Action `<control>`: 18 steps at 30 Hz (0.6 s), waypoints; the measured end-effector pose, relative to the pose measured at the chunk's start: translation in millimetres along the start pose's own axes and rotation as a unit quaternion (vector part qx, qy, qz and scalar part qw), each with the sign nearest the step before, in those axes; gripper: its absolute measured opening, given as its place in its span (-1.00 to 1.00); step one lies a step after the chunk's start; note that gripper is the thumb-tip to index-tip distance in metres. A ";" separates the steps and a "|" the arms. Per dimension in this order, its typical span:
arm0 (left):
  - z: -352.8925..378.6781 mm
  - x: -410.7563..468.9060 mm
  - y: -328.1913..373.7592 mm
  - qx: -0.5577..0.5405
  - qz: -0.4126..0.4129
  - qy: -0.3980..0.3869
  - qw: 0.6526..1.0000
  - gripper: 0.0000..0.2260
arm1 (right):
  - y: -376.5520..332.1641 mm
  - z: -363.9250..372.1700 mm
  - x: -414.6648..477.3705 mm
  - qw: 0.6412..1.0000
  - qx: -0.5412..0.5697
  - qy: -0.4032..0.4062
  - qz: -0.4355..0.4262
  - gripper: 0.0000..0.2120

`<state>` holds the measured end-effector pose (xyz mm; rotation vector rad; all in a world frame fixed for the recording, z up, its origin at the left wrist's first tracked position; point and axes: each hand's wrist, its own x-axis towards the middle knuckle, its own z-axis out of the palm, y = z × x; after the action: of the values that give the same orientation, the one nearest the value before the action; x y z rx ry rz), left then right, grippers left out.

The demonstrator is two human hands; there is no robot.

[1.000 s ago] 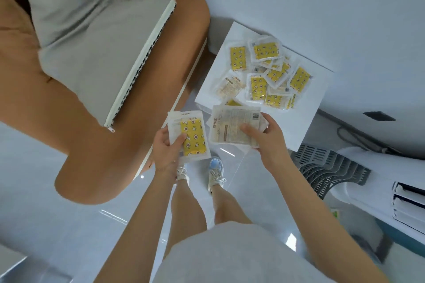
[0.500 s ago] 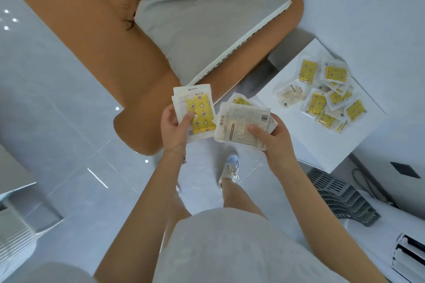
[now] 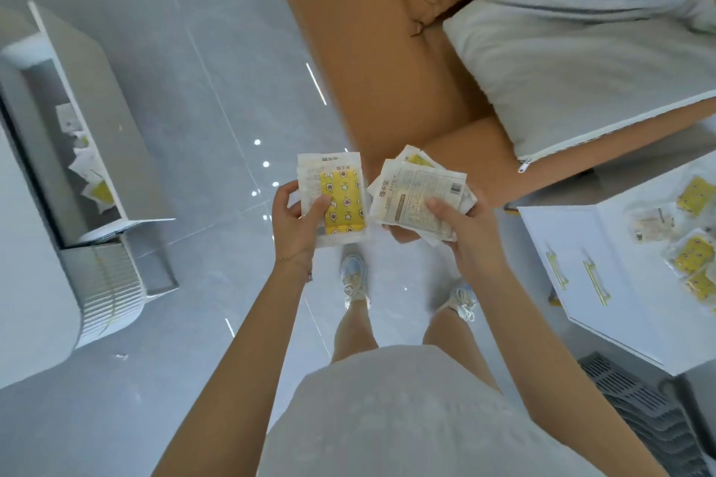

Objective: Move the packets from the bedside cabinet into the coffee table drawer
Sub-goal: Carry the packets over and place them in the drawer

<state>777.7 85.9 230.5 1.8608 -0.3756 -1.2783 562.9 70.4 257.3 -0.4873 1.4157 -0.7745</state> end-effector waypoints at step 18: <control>-189.2 83.5 32.1 -0.151 -0.047 0.182 0.970 -0.70 | -37.0 228.4 67.4 0.974 -0.178 -0.138 0.027 -0.71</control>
<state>986.6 99.8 229.1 1.8145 0.1005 -0.9612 779.0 -36.0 265.2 -0.7980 1.3013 -0.3890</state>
